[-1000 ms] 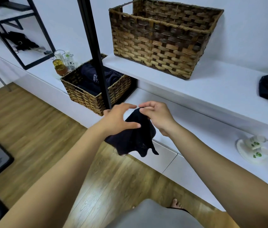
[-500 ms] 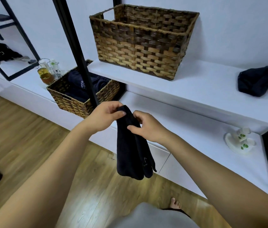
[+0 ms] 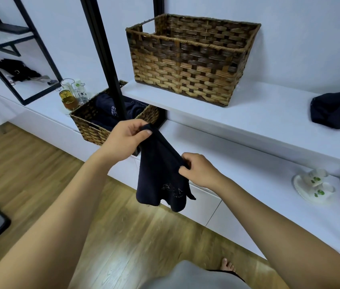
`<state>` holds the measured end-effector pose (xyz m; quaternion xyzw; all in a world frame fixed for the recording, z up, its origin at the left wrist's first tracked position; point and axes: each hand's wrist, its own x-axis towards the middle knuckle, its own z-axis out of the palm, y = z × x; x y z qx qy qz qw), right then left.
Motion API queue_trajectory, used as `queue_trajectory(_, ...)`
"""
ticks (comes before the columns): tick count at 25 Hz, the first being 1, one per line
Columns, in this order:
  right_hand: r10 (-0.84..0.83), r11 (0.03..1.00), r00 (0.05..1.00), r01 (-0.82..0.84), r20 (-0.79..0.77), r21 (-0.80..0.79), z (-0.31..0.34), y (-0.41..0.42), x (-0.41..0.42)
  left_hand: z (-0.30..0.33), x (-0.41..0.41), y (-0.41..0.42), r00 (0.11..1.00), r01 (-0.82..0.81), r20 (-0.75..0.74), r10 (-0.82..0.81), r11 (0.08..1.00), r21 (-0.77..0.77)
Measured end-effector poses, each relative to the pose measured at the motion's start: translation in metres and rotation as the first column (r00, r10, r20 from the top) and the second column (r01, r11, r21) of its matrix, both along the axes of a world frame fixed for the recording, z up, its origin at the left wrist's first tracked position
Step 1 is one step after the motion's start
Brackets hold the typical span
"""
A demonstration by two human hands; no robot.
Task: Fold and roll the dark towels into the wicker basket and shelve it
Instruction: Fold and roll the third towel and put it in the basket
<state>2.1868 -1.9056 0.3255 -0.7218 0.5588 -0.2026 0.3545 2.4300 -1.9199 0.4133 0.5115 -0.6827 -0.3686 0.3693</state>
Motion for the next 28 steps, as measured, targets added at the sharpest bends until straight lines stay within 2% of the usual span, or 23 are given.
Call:
queue_trajectory(6,-0.013,0.995,0.999,0.018,-0.047,0.103,-0.025,-0.008,-0.016,0.018,0.025,-0.007,0.969,-0.209,-0.146,0.199,0.976,-0.056)
queue_trajectory(9,-0.004,0.987,0.998,0.014,-0.062,0.16,-0.032,-0.011,-0.028,0.024,0.036,-0.01,0.915,-0.338,-0.244,0.322,0.941,-0.025)
queue_trajectory(12,-0.053,0.978,0.998,0.046,0.03,0.206,-0.031,-0.014,-0.04,0.023,0.048,-0.014,0.838,-0.455,-0.324,0.439,0.89,0.03)
queue_trajectory(14,-0.129,0.973,0.978,0.093,0.162,0.212,-0.023,-0.014,-0.044,0.018,0.055,-0.017,0.788,-0.55,-0.29,0.544,0.833,0.069)
queue_trajectory(17,-0.227,0.971,0.891,0.178,0.394,0.158,0.006,-0.012,-0.039,-0.003,0.057,-0.018,0.78,-0.618,-0.081,0.621,0.784,0.062)
queue_trajectory(19,-0.235,0.972,0.846,0.208,0.479,0.11,0.028,-0.01,-0.029,-0.014,0.04,-0.012,0.845,-0.53,0.079,0.528,0.848,-0.006)
queue_trajectory(21,-0.181,0.982,0.863,0.187,0.472,0.034,0.045,-0.008,-0.016,-0.025,0.008,-0.004,0.954,-0.23,0.18,0.239,0.971,-0.069)
queue_trajectory(23,-0.106,0.988,0.912,0.143,0.397,-0.063,0.053,-0.004,-0.005,-0.029,-0.033,0.005,0.972,0.112,0.211,-0.106,0.994,-0.018)
queue_trajectory(25,-0.098,0.986,0.922,0.141,0.374,-0.089,0.056,0.001,-0.003,-0.036,-0.064,0.011,0.957,0.266,0.109,-0.27,0.963,0.046)
queue_trajectory(28,-0.199,0.979,0.852,0.192,0.485,0.063,0.059,0.006,-0.019,-0.041,-0.082,0.009,0.963,0.241,-0.145,-0.227,0.966,0.093)
